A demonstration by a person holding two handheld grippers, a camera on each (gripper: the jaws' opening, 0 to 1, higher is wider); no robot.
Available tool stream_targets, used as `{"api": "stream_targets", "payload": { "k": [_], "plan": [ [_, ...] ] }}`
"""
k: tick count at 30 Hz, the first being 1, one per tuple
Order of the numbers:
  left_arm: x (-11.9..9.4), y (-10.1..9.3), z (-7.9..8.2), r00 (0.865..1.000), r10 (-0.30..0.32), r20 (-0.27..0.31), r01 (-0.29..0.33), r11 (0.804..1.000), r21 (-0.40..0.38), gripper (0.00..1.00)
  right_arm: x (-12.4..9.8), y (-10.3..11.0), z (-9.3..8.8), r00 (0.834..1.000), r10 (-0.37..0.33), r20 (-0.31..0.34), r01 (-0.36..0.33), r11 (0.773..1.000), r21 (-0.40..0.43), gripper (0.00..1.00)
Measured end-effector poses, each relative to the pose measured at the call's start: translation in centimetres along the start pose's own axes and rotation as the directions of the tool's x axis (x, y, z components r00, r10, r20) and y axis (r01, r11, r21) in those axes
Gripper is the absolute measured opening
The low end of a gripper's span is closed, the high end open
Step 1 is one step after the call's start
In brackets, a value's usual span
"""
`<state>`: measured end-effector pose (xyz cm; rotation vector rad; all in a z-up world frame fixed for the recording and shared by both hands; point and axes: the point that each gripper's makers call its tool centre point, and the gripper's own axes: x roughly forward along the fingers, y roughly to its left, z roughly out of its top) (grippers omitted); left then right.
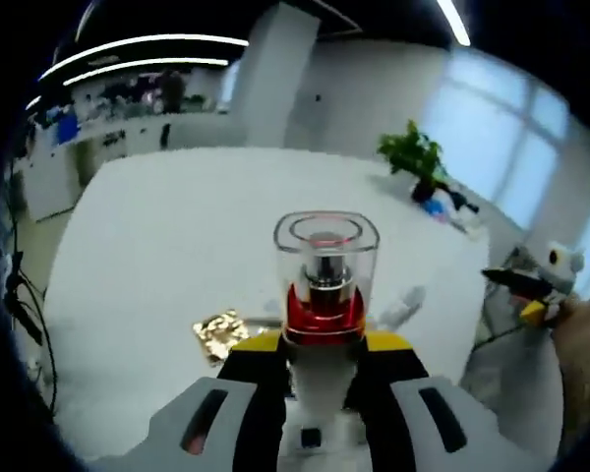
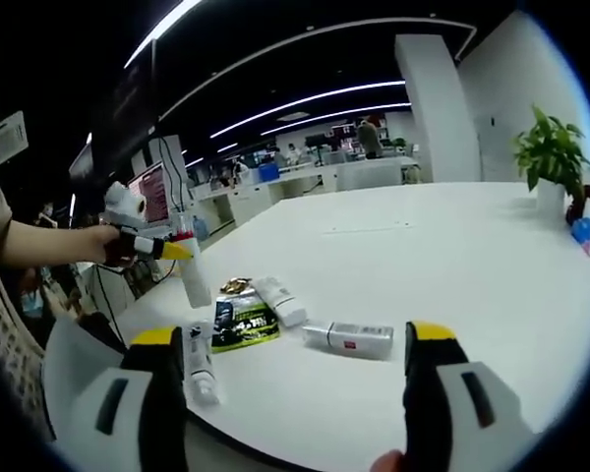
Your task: Arrange the skincare products in the storage area until every visible bottle or jar stands upright without overlapping.
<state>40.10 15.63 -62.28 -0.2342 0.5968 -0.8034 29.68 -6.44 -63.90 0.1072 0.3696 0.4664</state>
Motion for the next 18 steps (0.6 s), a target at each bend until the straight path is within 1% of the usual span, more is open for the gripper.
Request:
{"api": "stream_targets", "payload": {
  "k": [2, 3, 4, 5, 7, 10, 11, 12, 13, 14, 15, 16, 18],
  "plan": [
    [-0.1, -1.8, 1.1, 0.997, -0.045, 0.057, 0.046, 0.999, -0.028, 0.24, 0.0, 0.4, 0.1, 1.0, 0.016, 0.001, -0.016, 1.0, 0.0, 0.93],
    [-0.2, -3.1, 1.9, 0.993, -0.075, 0.092, 0.079, 0.996, -0.045, 0.24, 0.0, 0.7, 0.1, 0.999, 0.035, 0.004, -0.035, 0.999, 0.0, 0.93],
    [-0.3, -3.9, 2.3, 0.99, -0.094, 0.108, 0.1, 0.994, -0.052, 0.24, 0.0, 1.0, 0.1, 0.999, 0.05, 0.004, -0.05, 0.999, 0.001, 0.93],
    [-0.4, -5.1, 3.0, 0.984, -0.119, 0.134, 0.128, 0.99, -0.063, 0.24, 0.1, 1.4, 0.1, 0.997, 0.079, 0.005, -0.079, 0.997, 0.004, 0.92],
    [-0.6, -6.7, 4.1, 0.974, -0.151, 0.171, 0.164, 0.984, -0.066, 0.24, 0.0, 1.8, 0.1, 0.995, 0.104, 0.003, -0.104, 0.995, 0.01, 0.92],
    [-0.7, -8.3, 5.1, 0.964, -0.171, 0.202, 0.188, 0.98, -0.071, 0.24, 0.0, 2.5, 0.2, 0.99, 0.143, 0.007, -0.143, 0.989, 0.02, 0.92],
    [-0.7, -8.9, 5.5, 0.961, -0.178, 0.212, 0.197, 0.978, -0.072, 0.24, -0.1, 3.1, 0.4, 0.983, 0.184, 0.021, -0.185, 0.982, 0.035, 0.92],
    [-0.7, -9.0, 5.6, 0.96, -0.18, 0.215, 0.2, 0.977, -0.073, 0.24, -0.2, 3.7, 0.6, 0.974, 0.224, 0.029, -0.225, 0.974, 0.031, 0.91],
    [-0.6, -9.6, 5.8, 0.957, -0.187, 0.22, 0.206, 0.976, -0.069, 0.24, -0.3, 4.6, 0.9, 0.959, 0.281, 0.037, -0.282, 0.959, 0.027, 0.91],
    [-0.6, -10.0, 6.0, 0.955, -0.193, 0.224, 0.212, 0.975, -0.066, 0.24, -0.3, 4.8, 0.9, 0.956, 0.291, 0.036, -0.292, 0.956, 0.023, 0.89],
    [-0.5, -10.5, 6.3, 0.952, -0.202, 0.23, 0.222, 0.973, -0.065, 0.24, -0.3, 5.2, 1.2, 0.948, 0.315, 0.035, -0.316, 0.949, 0.0, 0.88],
    [-0.5, -11.1, 6.4, 0.949, -0.214, 0.233, 0.235, 0.97, -0.066, 0.24, -0.4, 5.8, 1.3, 0.938, 0.345, 0.029, -0.345, 0.938, -0.008, 0.86],
    [-0.5, -12.4, 6.9, 0.937, -0.247, 0.248, 0.27, 0.961, -0.063, 0.24, -0.2, 6.7, 2.2, 0.918, 0.395, 0.04, -0.394, 0.919, -0.009, 0.84]
  ]
}}
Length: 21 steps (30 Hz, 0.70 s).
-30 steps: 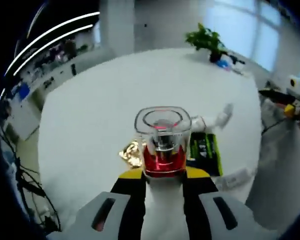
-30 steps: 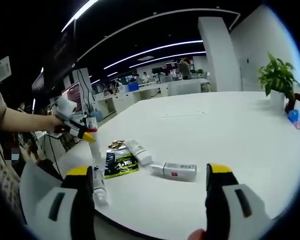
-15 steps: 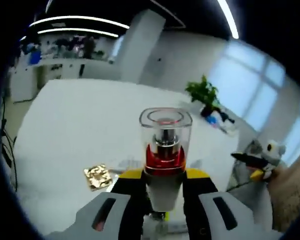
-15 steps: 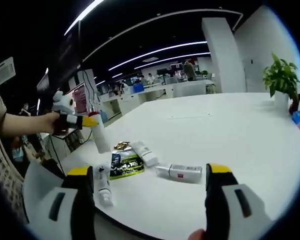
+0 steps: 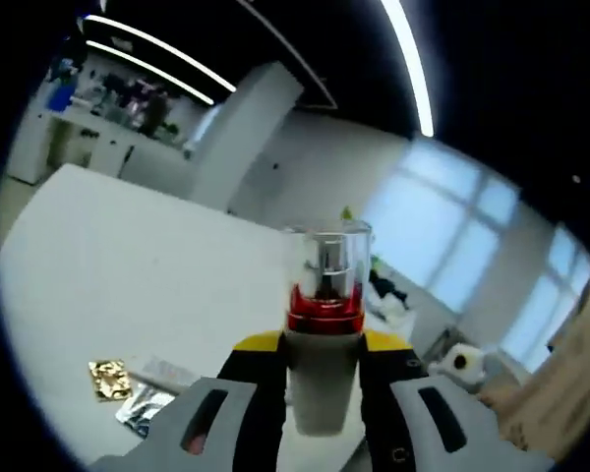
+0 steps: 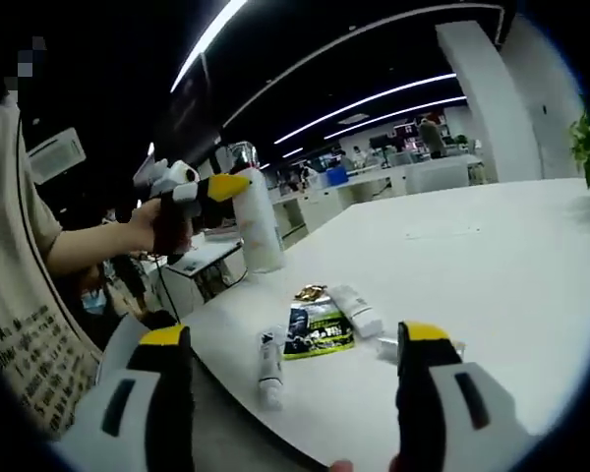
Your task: Arrange the skincare products in the storage area until every visible bottle or jar stands upright without overlapping.
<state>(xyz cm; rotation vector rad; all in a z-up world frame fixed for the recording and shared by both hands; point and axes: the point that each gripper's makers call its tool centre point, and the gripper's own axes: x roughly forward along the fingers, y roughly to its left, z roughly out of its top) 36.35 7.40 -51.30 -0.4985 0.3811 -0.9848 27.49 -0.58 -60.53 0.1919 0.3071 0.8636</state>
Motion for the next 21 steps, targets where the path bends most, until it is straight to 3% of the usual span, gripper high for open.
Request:
{"api": "stream_targets", "payload": {
  "k": [3, 7, 9, 11, 12, 16, 17, 21],
  "plan": [
    [0.6, -2.0, 0.5, 0.998, -0.069, 0.014, 0.069, 0.998, -0.008, 0.24, 0.6, 0.9, 2.5, 0.995, 0.09, 0.039, -0.09, 0.996, -0.007, 0.71],
    [1.3, -4.5, 0.7, 0.985, -0.17, -0.011, 0.17, 0.985, 0.007, 0.24, 1.4, 2.4, 6.4, 0.966, 0.238, 0.104, -0.237, 0.971, -0.015, 0.58],
    [1.5, -6.0, 0.7, 0.972, -0.233, -0.021, 0.233, 0.972, 0.01, 0.24, 1.8, 3.2, 7.8, 0.944, 0.305, 0.124, -0.309, 0.951, 0.016, 0.59],
    [1.5, -6.9, 0.9, 0.96, -0.278, -0.021, 0.278, 0.961, -0.005, 0.24, 1.9, 4.1, 9.0, 0.912, 0.381, 0.155, -0.393, 0.918, 0.057, 0.6],
    [1.4, -7.4, 0.9, 0.953, -0.301, -0.022, 0.301, 0.954, -0.005, 0.24, 1.9, 4.3, 9.3, 0.903, 0.397, 0.161, -0.411, 0.91, 0.057, 0.57],
    [1.4, -8.4, 0.7, 0.941, -0.337, -0.024, 0.337, 0.942, -0.007, 0.24, 2.4, 3.9, 9.7, 0.909, 0.382, 0.166, -0.388, 0.922, 0.006, 0.38],
    [1.4, -8.6, 0.7, 0.938, -0.345, -0.027, 0.345, 0.939, -0.007, 0.24, 2.3, 4.3, 9.9, 0.897, 0.405, 0.178, -0.414, 0.91, 0.015, 0.38],
    [1.5, -8.7, 0.5, 0.934, -0.355, -0.048, 0.355, 0.935, -0.01, 0.24, 2.2, 4.7, 10.0, 0.888, 0.421, 0.186, -0.433, 0.901, 0.027, 0.35]
  ]
}}
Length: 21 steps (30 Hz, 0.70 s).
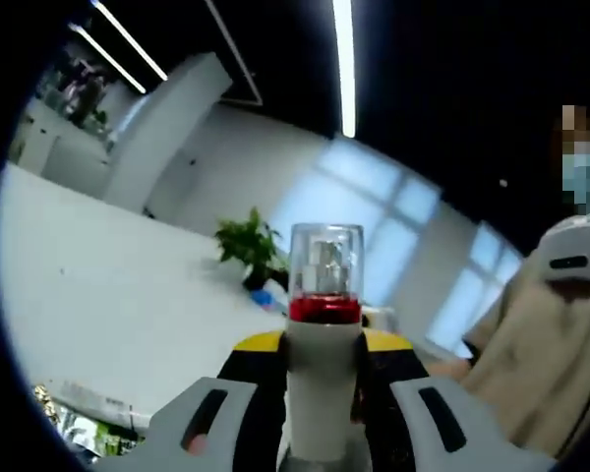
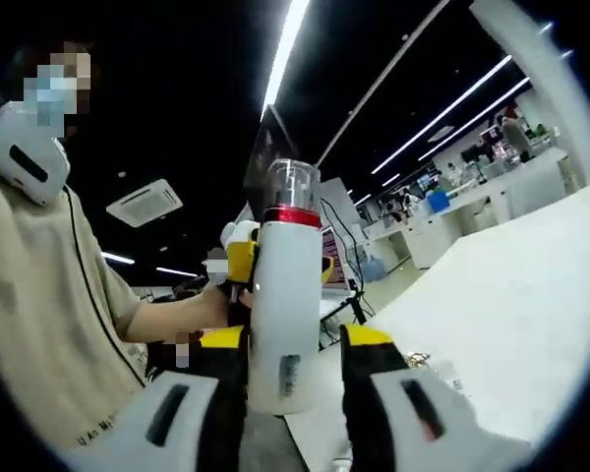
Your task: Arrange the skincare products in the storage area until every visible bottle or jar stands upright without overlapping.
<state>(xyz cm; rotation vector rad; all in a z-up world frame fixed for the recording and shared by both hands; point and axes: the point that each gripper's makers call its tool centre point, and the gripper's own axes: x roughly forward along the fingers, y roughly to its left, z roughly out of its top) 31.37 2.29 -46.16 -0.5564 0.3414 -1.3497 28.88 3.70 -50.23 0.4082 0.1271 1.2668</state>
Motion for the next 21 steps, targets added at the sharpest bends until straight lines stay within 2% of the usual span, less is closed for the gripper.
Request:
{"api": "stream_targets", "payload": {
  "k": [4, 6, 8, 10, 11, 12, 14, 15, 16, 18, 21],
  "plan": [
    [0.4, -0.4, -0.5, 0.999, -0.028, -0.031, 0.028, 1.0, -0.005, 0.24, 0.4, 0.8, 0.4, 0.999, 0.042, 0.017, -0.042, 0.999, 0.001, 0.29],
    [0.6, -0.4, -0.4, 0.999, -0.027, -0.032, 0.027, 1.0, 0.012, 0.24, 0.5, 0.7, 0.2, 1.0, 0.03, 0.008, -0.03, 1.0, -0.002, 0.29],
    [0.6, 0.1, -0.5, 0.999, 0.002, -0.04, -0.001, 1.0, 0.02, 0.25, 0.4, -0.1, -0.1, 0.999, -0.039, -0.001, 0.039, 0.999, 0.012, 0.28],
    [0.7, 0.4, -0.9, 0.998, 0.012, -0.054, -0.011, 1.0, 0.02, 0.25, 0.5, 0.0, -0.6, 0.997, -0.073, -0.031, 0.073, 0.997, -0.002, 0.27],
    [0.8, 0.4, -1.0, 0.998, 0.021, -0.056, -0.02, 1.0, 0.022, 0.27, 0.5, -0.4, -0.9, 0.992, -0.112, -0.052, 0.111, 0.993, -0.028, 0.27],
    [0.8, 0.5, -1.0, 0.998, 0.031, -0.053, -0.03, 0.999, 0.025, 0.28, 0.5, -0.9, -1.0, 0.983, -0.169, -0.067, 0.16, 0.98, -0.115, 0.27],
    [0.9, 0.4, -1.2, 0.996, 0.054, -0.067, -0.051, 0.998, 0.047, 0.3, 0.6, -1.2, -1.2, 0.97, -0.225, -0.088, 0.206, 0.961, -0.185, 0.27],
    [0.9, 0.7, -1.1, 0.995, 0.081, -0.058, -0.077, 0.994, 0.076, 0.3, 0.6, -1.3, -1.2, 0.964, -0.248, -0.095, 0.23, 0.958, -0.17, 0.27],
    [1.0, 0.7, -0.9, 0.995, 0.093, -0.044, -0.09, 0.994, 0.067, 0.3, 0.7, -1.3, -1.1, 0.962, -0.261, -0.083, 0.248, 0.959, -0.139, 0.26],
    [1.0, 0.9, 0.0, 0.991, 0.135, 0.019, -0.136, 0.989, 0.065, 0.31, 0.6, -1.4, -0.4, 0.954, -0.298, -0.032, 0.294, 0.951, -0.096, 0.26],
    [1.0, 1.2, 0.6, 0.974, 0.216, 0.069, -0.222, 0.97, 0.096, 0.3, 0.6, -2.0, -0.1, 0.928, -0.373, -0.024, 0.371, 0.926, -0.07, 0.26]
  ]
}}
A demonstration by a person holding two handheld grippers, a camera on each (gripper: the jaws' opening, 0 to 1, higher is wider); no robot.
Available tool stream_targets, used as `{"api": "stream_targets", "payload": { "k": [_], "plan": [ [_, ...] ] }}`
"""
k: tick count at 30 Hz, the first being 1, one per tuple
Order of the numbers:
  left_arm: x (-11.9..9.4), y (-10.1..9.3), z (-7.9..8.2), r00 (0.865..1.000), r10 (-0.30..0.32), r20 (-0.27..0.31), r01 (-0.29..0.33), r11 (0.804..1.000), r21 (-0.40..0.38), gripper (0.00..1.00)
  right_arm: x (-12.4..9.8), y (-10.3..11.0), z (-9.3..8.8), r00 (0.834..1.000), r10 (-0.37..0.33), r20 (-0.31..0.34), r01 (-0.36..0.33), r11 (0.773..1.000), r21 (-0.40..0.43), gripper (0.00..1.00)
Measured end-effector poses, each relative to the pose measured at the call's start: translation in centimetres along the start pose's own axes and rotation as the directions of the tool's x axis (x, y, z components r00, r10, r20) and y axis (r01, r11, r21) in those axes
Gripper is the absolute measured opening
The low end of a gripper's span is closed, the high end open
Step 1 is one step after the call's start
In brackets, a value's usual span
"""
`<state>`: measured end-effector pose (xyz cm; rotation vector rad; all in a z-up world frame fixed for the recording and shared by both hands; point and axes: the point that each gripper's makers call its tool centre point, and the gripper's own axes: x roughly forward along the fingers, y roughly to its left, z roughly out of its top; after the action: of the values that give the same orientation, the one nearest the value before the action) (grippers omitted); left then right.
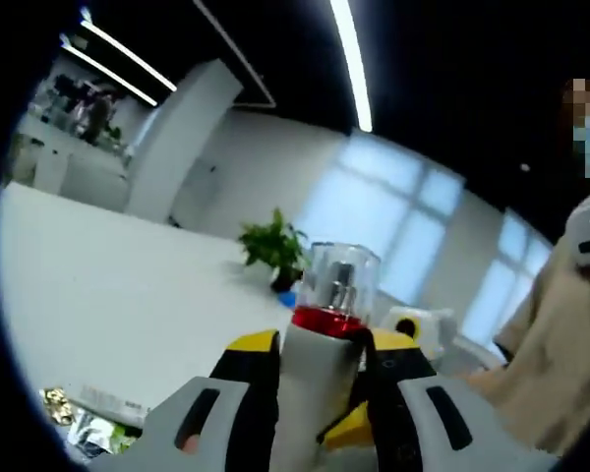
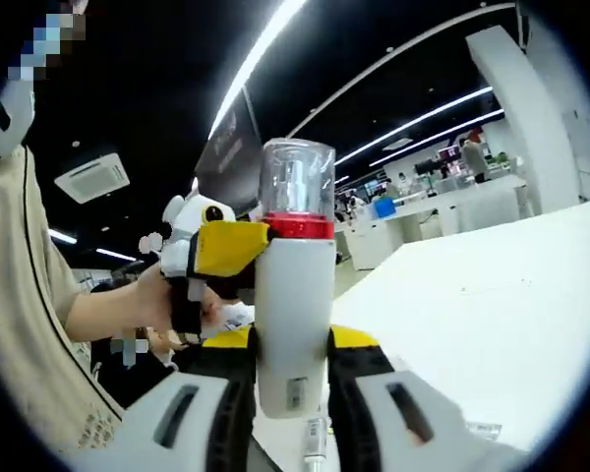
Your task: Arrange the skincare products in the storage area until every visible bottle or jar stands upright without overlapping.
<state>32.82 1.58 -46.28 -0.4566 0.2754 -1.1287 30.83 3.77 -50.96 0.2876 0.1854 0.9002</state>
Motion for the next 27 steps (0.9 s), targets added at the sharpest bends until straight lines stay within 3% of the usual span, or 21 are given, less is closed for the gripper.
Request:
{"api": "stream_targets", "payload": {
  "k": [4, 6, 8, 10, 11, 13, 17, 18, 20, 23, 25, 27],
  "plan": [
    [0.1, 0.1, 0.1, 0.996, 0.09, 0.007, -0.09, 0.99, 0.109, 0.31, 0.2, -0.5, 0.1, 0.996, -0.084, -0.03, 0.079, 0.99, -0.118, 0.26],
    [0.3, 0.2, -0.1, 0.986, 0.167, -0.003, -0.164, 0.973, 0.163, 0.31, 0.1, -0.5, 0.1, 0.991, -0.125, -0.045, 0.116, 0.981, -0.158, 0.25],
    [0.3, 0.6, -0.3, 0.965, 0.26, 0.008, -0.256, 0.942, 0.218, 0.29, 0.0, -0.5, 0.1, 0.985, -0.163, -0.06, 0.146, 0.965, -0.22, 0.25],
    [0.0, 1.1, -0.4, 0.935, 0.354, 0.036, -0.35, 0.9, 0.26, 0.28, -0.1, -0.4, 0.1, 0.977, -0.2, -0.07, 0.175, 0.948, -0.266, 0.25],
    [0.0, 0.9, -0.6, 0.928, 0.372, 0.034, -0.368, 0.893, 0.26, 0.28, -0.2, -0.6, 0.0, 0.972, -0.226, -0.069, 0.194, 0.931, -0.308, 0.25],
    [0.2, 0.3, -0.7, 0.929, 0.367, 0.044, -0.364, 0.887, 0.285, 0.27, -0.3, -0.7, 0.1, 0.969, -0.241, -0.052, 0.211, 0.919, -0.334, 0.26],
    [0.0, 0.4, -0.9, 0.934, 0.357, 0.019, -0.348, 0.896, 0.276, 0.27, -0.4, -0.4, -0.3, 0.974, -0.212, -0.078, 0.177, 0.929, -0.324, 0.26],
    [-0.3, 0.4, -1.1, 0.935, 0.355, 0.004, -0.343, 0.902, 0.261, 0.27, -0.3, 0.1, -0.6, 0.983, -0.153, -0.098, 0.118, 0.948, -0.294, 0.26],
    [-0.6, -0.1, -0.8, 0.95, 0.311, 0.029, -0.309, 0.923, 0.231, 0.27, -0.4, 0.6, -0.3, 0.993, -0.087, -0.078, 0.064, 0.964, -0.26, 0.26],
    [-1.3, -0.8, -1.1, 0.97, 0.243, 0.01, -0.242, 0.958, 0.156, 0.27, -1.1, 1.3, -0.4, 0.993, 0.008, -0.12, -0.046, 0.946, -0.321, 0.26],
    [-1.4, -2.0, -1.5, 0.988, 0.155, -0.019, -0.15, 0.979, 0.14, 0.27, -1.3, 2.3, -0.6, 0.983, 0.101, -0.152, -0.143, 0.942, -0.302, 0.28],
    [-1.4, -3.2, -1.9, 0.994, 0.101, -0.051, -0.09, 0.977, 0.192, 0.27, -1.3, 3.5, -1.1, 0.96, 0.202, -0.195, -0.252, 0.927, -0.279, 0.31]
  ]
}}
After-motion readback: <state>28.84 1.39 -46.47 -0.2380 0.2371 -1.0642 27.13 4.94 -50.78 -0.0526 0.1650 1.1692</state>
